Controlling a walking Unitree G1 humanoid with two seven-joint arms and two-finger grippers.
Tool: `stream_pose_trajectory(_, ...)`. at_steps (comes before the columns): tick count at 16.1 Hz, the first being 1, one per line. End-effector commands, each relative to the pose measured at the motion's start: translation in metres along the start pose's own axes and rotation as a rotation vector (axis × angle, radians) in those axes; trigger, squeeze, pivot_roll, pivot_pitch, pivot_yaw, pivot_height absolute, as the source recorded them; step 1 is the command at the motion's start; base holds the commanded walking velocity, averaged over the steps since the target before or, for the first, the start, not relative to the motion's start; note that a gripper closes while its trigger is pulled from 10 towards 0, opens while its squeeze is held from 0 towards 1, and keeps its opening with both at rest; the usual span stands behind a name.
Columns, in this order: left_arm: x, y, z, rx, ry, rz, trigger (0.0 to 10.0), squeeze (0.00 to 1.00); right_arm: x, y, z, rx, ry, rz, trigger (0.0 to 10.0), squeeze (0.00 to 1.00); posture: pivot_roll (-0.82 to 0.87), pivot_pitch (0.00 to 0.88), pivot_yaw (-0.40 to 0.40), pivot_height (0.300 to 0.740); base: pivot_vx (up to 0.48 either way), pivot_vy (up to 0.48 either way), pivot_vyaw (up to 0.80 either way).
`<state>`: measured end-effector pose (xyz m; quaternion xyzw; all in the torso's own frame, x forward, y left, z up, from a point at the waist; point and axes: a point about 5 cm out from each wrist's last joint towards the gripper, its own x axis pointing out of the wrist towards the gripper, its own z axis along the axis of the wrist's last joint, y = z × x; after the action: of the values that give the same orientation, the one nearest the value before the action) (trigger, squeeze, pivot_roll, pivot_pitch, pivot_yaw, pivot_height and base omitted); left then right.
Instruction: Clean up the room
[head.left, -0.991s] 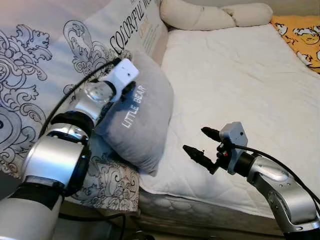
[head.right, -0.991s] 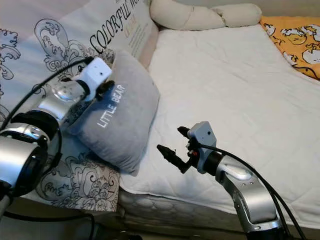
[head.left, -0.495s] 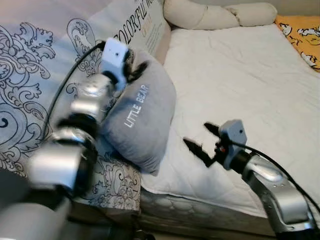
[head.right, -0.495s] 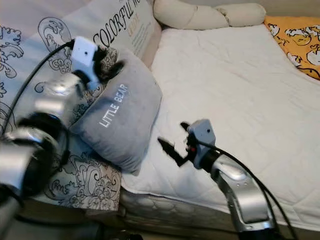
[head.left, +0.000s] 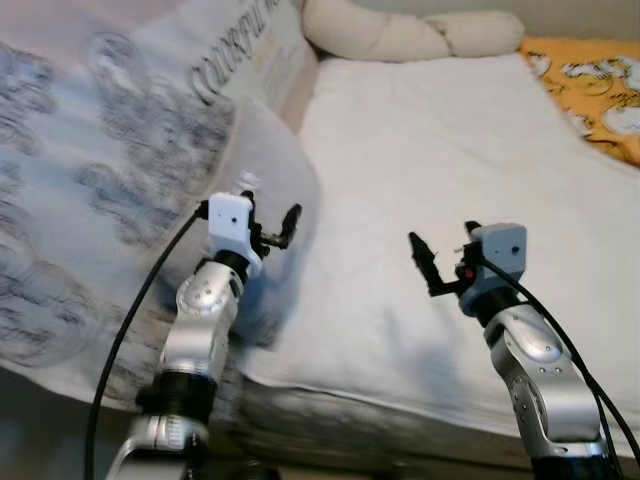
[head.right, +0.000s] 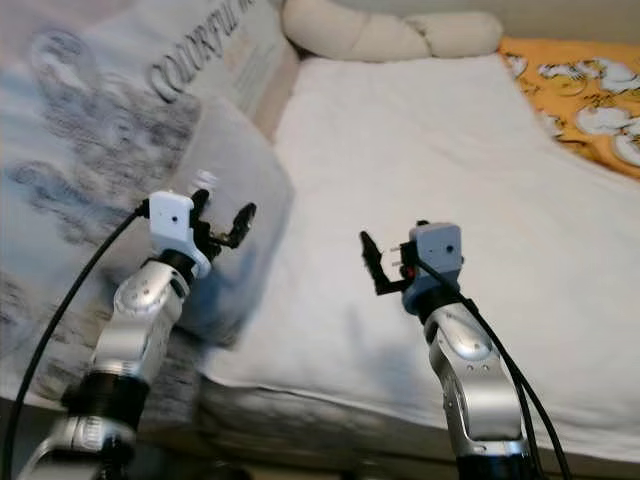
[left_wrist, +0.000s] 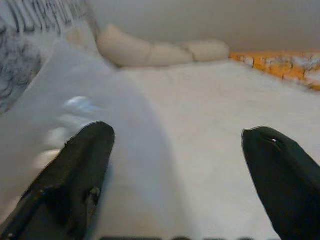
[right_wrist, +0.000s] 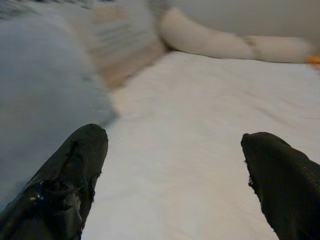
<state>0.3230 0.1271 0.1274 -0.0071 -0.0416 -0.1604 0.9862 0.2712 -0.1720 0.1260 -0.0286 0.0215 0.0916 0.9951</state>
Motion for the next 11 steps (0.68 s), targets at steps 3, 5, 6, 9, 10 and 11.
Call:
stream_pose_trajectory(3, -0.008, -0.002, 0.008, 0.114, -0.008, 0.030, 10.0, 0.98, 0.003, 0.000, 0.001, -0.011, -0.021, -0.037, 10.0, 1.00, -0.12, 0.000, 0.054, 0.740, 0.000, -0.480, 0.00)
stream_pose_trajectory(5, -0.013, -0.003, 0.004, 0.112, 0.020, 0.055, 10.0, 0.96, 0.004, 0.002, 0.000, -0.013, -0.021, -0.056, 10.0, 1.00, -0.13, 0.000, 0.062, 0.740, 0.000, -0.480, 0.00)
stream_pose_trajectory(6, -0.015, -0.002, 0.002, 0.112, 0.038, 0.067, 10.0, 0.96, 0.004, 0.002, -0.002, -0.007, -0.013, -0.063, 10.0, 1.00, -0.13, 0.000, 0.063, 0.740, 0.000, -0.480, 0.00)
stream_pose_trajectory(9, -0.023, 0.003, -0.009, 0.077, 0.080, 0.146, 10.0, 0.96, 0.001, -0.002, -0.010, -0.001, 0.026, -0.084, 10.0, 1.00, -0.13, 0.000, 0.058, 0.740, 0.000, -0.480, 0.00)
stream_pose_trajectory(10, -0.027, 0.005, -0.012, 0.074, 0.089, 0.166, 10.0, 0.97, 0.001, -0.003, -0.011, 0.007, 0.032, -0.092, 10.0, 1.00, -0.13, 0.000, 0.054, 0.740, 0.000, -0.480, 0.00)
stream_pose_trajectory(11, -0.030, 0.005, -0.013, 0.065, 0.100, 0.184, 10.0, 0.96, 0.001, -0.003, -0.013, 0.018, 0.038, -0.096, 10.0, 1.00, -0.12, 0.000, 0.050, 0.740, 0.000, -0.480, 0.00)
